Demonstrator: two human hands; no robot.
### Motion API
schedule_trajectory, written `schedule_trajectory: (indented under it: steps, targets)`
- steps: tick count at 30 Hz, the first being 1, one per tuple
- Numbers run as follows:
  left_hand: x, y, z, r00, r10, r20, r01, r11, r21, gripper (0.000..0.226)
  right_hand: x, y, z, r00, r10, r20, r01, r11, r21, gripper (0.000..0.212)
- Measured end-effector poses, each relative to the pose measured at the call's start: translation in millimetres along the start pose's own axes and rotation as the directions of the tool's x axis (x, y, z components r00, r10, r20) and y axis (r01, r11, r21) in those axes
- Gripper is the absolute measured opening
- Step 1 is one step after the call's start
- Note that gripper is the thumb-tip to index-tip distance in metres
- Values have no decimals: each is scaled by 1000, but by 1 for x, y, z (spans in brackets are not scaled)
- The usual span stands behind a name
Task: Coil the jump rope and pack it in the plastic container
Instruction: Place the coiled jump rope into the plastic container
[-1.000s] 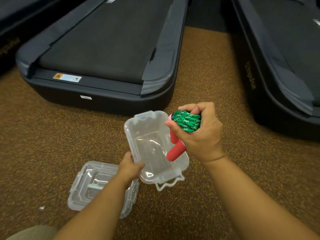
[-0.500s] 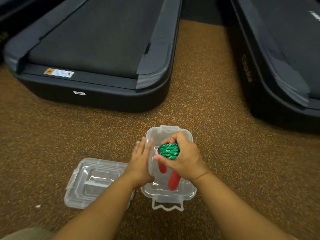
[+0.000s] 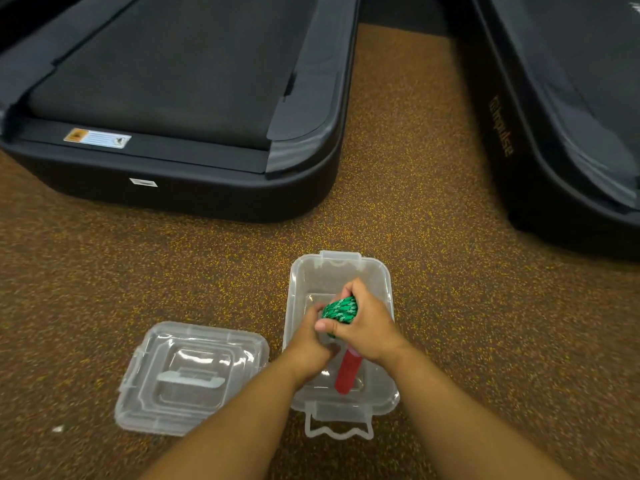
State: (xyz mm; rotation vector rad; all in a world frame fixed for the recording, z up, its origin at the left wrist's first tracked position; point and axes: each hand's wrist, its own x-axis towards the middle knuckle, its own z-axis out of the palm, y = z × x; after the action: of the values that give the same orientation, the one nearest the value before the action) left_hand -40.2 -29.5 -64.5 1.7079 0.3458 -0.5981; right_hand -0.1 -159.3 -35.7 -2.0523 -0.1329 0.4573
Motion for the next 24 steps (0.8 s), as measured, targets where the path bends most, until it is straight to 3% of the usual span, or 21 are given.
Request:
schedule_trajectory:
  steps: [2, 8, 11, 17, 21, 24]
  targets:
    - [8, -2, -3, 1000, 2, -15, -3, 998, -57, 51, 2, 3, 1, 1000, 0, 17, -1, 1000, 19, 56]
    - [16, -12, 4, 1000, -6, 9, 7, 1000, -10, 37, 17, 5, -5, 997, 40, 66, -51, 982, 180, 53]
    - [19, -18, 10, 994, -28, -105, 37, 996, 86, 31, 28, 12, -3, 995, 101, 6, -101, 992, 78, 53]
    - [30, -23, 23, 953, -58, -296, 134, 961, 242, 62, 40, 35, 11, 957, 291, -10, -291, 957, -16, 48]
    - [34, -28, 25, 950, -46, -307, 131, 956, 261, 56, 42, 36, 15, 940, 341, -13, -340, 940, 28, 49]
    - [37, -26, 24, 958, -90, -273, 161, 955, 249, 68, 43, 39, 13, 935, 354, -33, -350, 933, 78, 58]
